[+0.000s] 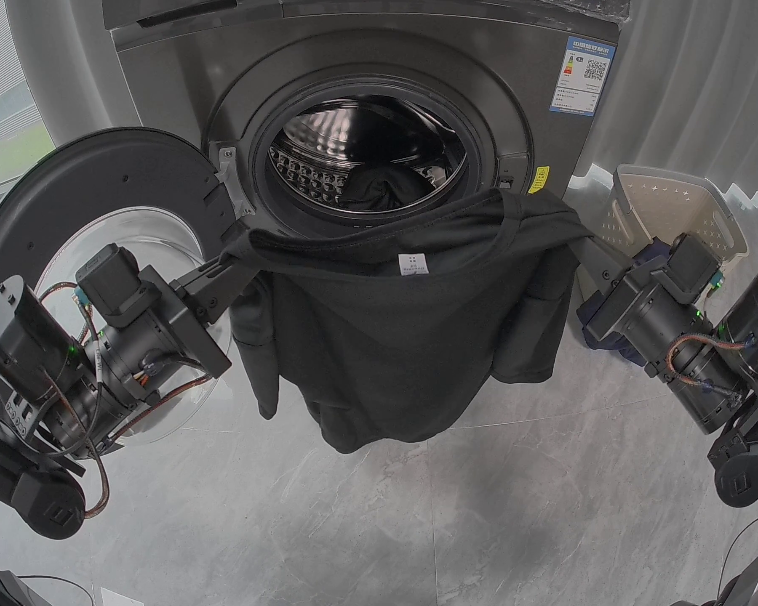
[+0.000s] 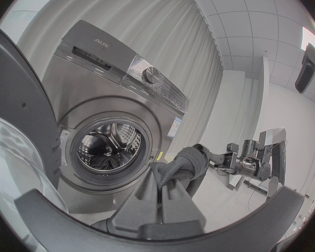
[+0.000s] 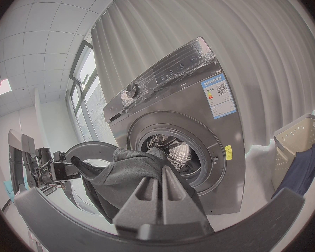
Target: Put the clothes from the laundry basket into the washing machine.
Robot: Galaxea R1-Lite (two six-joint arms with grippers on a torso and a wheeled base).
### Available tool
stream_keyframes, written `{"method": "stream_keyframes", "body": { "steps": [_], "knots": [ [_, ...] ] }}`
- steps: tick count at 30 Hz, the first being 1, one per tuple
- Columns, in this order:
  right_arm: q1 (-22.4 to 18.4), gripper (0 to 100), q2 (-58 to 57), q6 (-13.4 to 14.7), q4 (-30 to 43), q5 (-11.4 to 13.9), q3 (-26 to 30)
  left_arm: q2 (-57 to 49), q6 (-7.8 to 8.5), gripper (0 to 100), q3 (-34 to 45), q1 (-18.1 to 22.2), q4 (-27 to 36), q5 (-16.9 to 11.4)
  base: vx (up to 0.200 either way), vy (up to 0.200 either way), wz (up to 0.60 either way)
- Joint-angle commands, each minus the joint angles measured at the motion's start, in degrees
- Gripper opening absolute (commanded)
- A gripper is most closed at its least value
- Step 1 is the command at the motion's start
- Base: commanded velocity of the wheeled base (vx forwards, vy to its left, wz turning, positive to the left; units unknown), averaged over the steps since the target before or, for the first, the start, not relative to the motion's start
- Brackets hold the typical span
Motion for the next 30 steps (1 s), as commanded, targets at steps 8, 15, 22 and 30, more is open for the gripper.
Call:
{"method": "stream_keyframes", "body": {
  "steps": [8,15,22,30],
  "knots": [
    [0.2,100,10.2,-0.2,0.8,0.3,10.4,2.2,-0.02,0,-2.4,-3.8,-0.2,1.0,0.000,0.000,0.00],
    [3.5,100,20.3,-0.7,0.2,0.7,10.4,2.6,0.07,0,-2.0,-3.8,-0.2,1.1,0.000,0.000,0.00],
    [9.2,100,28.1,-0.4,0.2,0.3,3.7,2.6,1.04,0,-1.3,-4.7,-0.2,1.1,0.000,0.000,0.00],
    [12.5,100,33.2,0.5,0.2,0.0,-1.7,2.0,2.01,0,-1.0,-5.4,-0.2,1.3,0.000,0.000,0.00]
  ]
}}
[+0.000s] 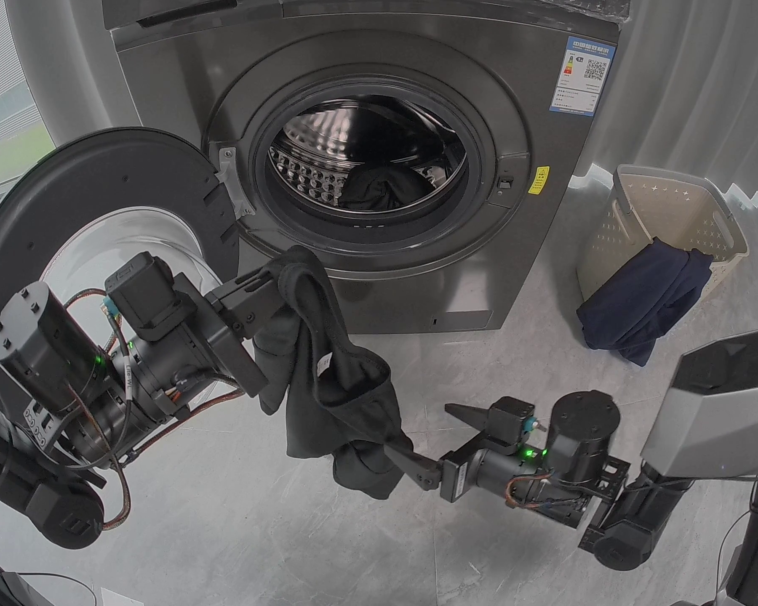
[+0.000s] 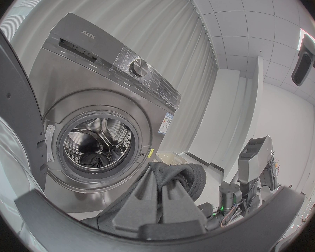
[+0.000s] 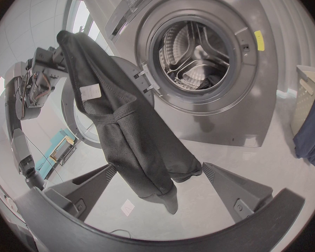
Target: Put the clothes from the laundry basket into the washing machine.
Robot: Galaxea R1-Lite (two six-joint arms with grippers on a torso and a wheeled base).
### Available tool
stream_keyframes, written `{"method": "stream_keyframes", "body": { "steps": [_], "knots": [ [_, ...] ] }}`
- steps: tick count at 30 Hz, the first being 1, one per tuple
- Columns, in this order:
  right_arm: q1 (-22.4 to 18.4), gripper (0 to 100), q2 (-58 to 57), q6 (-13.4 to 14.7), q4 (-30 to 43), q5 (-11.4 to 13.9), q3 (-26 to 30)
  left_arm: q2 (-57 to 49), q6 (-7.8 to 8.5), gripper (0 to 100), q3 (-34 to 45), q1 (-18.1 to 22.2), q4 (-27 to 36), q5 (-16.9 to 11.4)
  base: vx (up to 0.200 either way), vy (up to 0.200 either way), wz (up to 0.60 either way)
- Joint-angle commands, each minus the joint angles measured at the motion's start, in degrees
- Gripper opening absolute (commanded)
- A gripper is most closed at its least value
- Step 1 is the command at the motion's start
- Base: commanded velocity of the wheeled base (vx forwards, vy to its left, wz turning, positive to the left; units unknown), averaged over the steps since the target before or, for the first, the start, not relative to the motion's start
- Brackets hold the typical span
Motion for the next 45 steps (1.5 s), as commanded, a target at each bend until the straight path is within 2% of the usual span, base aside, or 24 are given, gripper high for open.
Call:
{"method": "stream_keyframes", "body": {
  "steps": [1,7,15,24,39,45],
  "knots": [
    [2.5,100,5.1,0.5,0.0,-0.1,-2.7,-0.3,0.19,0,0.1,-0.3,-0.2,0.0,0.000,0.000,0.00],
    [2.6,100,6.1,0.7,-0.2,-1.1,-1.9,-0.2,0.19,0,-0.2,-0.3,-0.2,0.0,0.000,0.000,0.00],
    [2.7,100,4.1,0.4,-0.2,-0.8,-0.5,0.0,0.19,0,-0.4,-0.3,-0.2,-0.1,0.000,0.000,0.00],
    [4.9,100,7.8,0.1,-0.2,-0.9,-9.2,-0.7,0.19,0,-0.6,-0.4,-0.2,-0.4,0.000,0.000,0.00],
    [3.0,100,17.6,-0.6,0.5,-1.4,-25.0,-0.7,0.19,0,-0.6,-1.5,-0.2,0.0,0.000,0.000,0.00],
    [2.8,100,20.9,-0.7,0.6,-1.6,-28.3,-0.7,0.19,0,-1.0,-1.5,-0.2,0.0,0.000,0.000,0.00]
  ]
}}
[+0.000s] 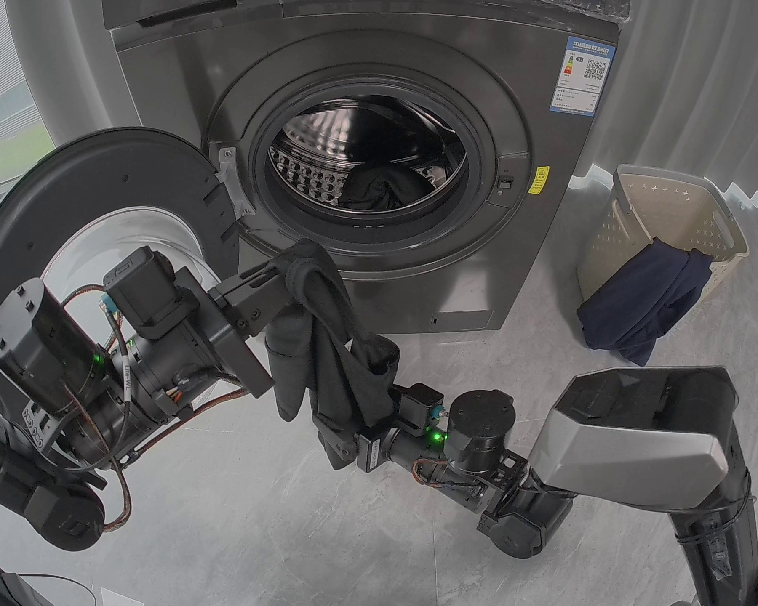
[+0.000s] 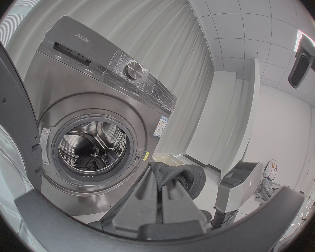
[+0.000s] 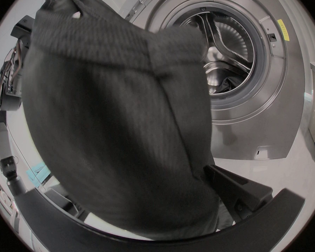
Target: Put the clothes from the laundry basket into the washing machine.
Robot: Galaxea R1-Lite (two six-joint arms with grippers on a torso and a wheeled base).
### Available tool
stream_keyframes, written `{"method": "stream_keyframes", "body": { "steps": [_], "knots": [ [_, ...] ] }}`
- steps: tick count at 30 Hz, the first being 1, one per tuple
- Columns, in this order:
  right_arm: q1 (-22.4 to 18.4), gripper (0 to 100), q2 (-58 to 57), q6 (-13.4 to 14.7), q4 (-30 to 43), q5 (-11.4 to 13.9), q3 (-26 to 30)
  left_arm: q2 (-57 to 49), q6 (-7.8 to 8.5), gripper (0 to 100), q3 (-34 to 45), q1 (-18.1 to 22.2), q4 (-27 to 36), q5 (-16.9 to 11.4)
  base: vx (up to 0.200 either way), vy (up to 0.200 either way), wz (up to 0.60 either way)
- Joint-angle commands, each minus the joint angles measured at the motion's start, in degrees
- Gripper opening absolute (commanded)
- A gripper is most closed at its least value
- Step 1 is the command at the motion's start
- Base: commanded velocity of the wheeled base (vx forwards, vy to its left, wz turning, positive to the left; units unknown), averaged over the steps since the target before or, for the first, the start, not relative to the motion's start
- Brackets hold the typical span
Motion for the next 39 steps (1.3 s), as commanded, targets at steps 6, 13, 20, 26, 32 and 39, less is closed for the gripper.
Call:
{"method": "stream_keyframes", "body": {
  "steps": [6,13,20,26,32,39],
  "knots": [
    [-0.8,100,5.5,0.1,0.1,-2.2,-4.7,0.0,-0.12,0,-0.4,0.1,-0.1,0.1,0.000,0.000,0.00],
    [-2.0,0,3.8,0.4,0.0,-2.9,-4.6,0.0,-0.12,0,-0.8,0.2,-0.1,0.1,0.000,0.000,0.00],
    [-5.0,0,-3.8,0.5,-0.2,-3.0,2.6,0.8,0.15,0,-0.7,3.8,0.1,2.0,0.000,0.000,0.00],
    [-8.8,0,-12.0,0.4,-0.6,-2.9,8.2,2.5,0.58,0,0.3,6.1,0.1,2.4,0.000,0.000,0.00],
    [-11.6,0,-19.0,0.0,0.0,-2.8,9.8,5.1,2.43,0,3.9,6.2,0.0,2.4,0.000,0.000,0.00],
    [-11.1,0,-23.0,0.1,0.3,-2.8,9.1,7.8,3.40,0,5.3,6.1,-0.1,2.4,0.000,0.000,0.00]
  ]
}}
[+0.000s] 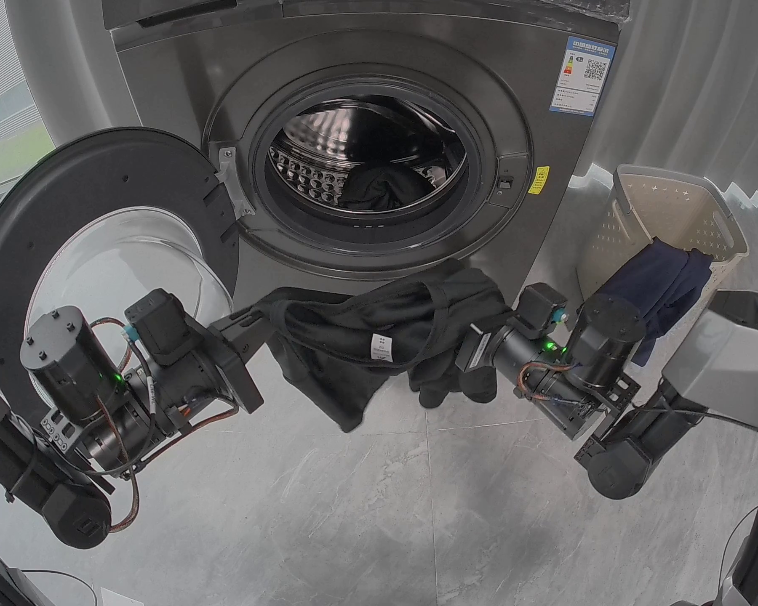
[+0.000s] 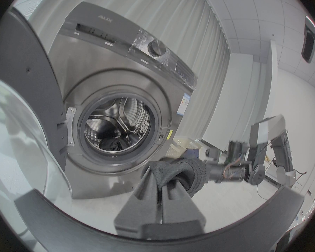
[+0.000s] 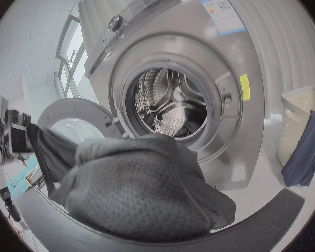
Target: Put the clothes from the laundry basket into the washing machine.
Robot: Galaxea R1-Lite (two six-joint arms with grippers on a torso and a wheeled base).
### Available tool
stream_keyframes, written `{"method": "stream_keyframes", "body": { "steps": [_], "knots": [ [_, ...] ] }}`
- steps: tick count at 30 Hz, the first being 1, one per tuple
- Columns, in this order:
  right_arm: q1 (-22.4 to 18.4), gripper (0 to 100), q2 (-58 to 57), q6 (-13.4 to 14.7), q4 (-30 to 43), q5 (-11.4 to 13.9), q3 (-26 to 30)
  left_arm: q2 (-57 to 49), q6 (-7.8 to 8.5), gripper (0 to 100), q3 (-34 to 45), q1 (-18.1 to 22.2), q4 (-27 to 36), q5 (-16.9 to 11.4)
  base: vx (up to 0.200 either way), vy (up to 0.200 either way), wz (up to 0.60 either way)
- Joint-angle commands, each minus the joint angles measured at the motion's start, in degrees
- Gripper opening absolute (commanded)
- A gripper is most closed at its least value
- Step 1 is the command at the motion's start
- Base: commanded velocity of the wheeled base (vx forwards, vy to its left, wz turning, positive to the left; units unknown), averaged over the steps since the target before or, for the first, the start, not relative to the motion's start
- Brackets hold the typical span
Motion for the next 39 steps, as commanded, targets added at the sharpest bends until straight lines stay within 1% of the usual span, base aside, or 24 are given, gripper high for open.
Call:
{"method": "stream_keyframes", "body": {
  "steps": [1,10,14,22,27,28,29,30,31,33,34,36,38,39],
  "knots": [
    [0.2,0,-4.8,0.1,0.1,0.0,-0.5,2.8,0.20,0,0.8,0.2,-0.1,0.0,0.000,0.000,0.00],
    [0.7,0,-5.8,0.3,0.0,0.0,-3.3,3.7,0.29,0,2.2,-0.5,-0.2,-0.5,0.000,0.000,0.00],
    [2.1,0,-6.7,0.4,0.0,-0.1,-3.3,3.7,0.20,0,2.2,-0.5,-0.1,-0.5,0.000,0.000,0.00],
    [2.0,0,-7.6,0.7,0.1,-0.1,-3.3,4.8,0.29,0,2.2,-2.0,-0.2,-0.5,0.000,0.000,0.00],
    [3.2,0,-8.2,0.5,0.6,0.6,-3.9,5.4,0.38,0,2.5,-2.0,-0.2,-0.7,0.000,0.000,0.00],
    [3.9,0,-8.2,0.5,0.7,0.7,-4.0,5.8,0.99,0,2.9,-2.0,-0.2,-0.7,0.000,0.000,0.00],
    [3.9,0,-8.2,0.5,0.7,0.7,-4.0,5.8,0.99,0,2.9,-2.0,-0.2,-0.7,0.000,0.000,0.00],
    [4.0,0,-8.1,0.5,0.7,1.0,-3.9,5.9,1.61,0,3.1,-2.0,-0.2,-0.7,0.000,0.000,0.00],
    [4.0,0,-8.0,0.5,0.7,1.0,-4.1,6.2,1.87,0,3.6,-2.0,-0.2,-0.7,0.000,0.000,0.00],
    [4.0,0,-7.9,0.4,0.8,1.0,-4.4,6.3,1.96,0,3.9,-2.0,-0.2,-0.8,0.000,0.000,0.00],
    [4.1,0,-7.9,0.5,1.0,0.9,-5.0,6.3,1.96,100,4.4,-2.0,-0.2,-0.9,0.000,0.000,0.00],
    [4.1,0,-7.8,0.5,1.5,0.8,-5.7,6.3,1.87,100,5.4,-2.0,-0.2,-1.0,0.000,0.000,0.00],
    [4.0,0,-7.8,0.6,1.6,0.8,-5.8,7.1,2.05,100,8.2,-2.0,-0.2,-1.4,0.000,0.000,0.00],
    [4.0,0,-7.8,0.6,1.6,0.9,-5.8,7.6,2.40,100,9.1,-2.0,-0.2,-1.9,0.000,0.000,0.00]
  ]
}}
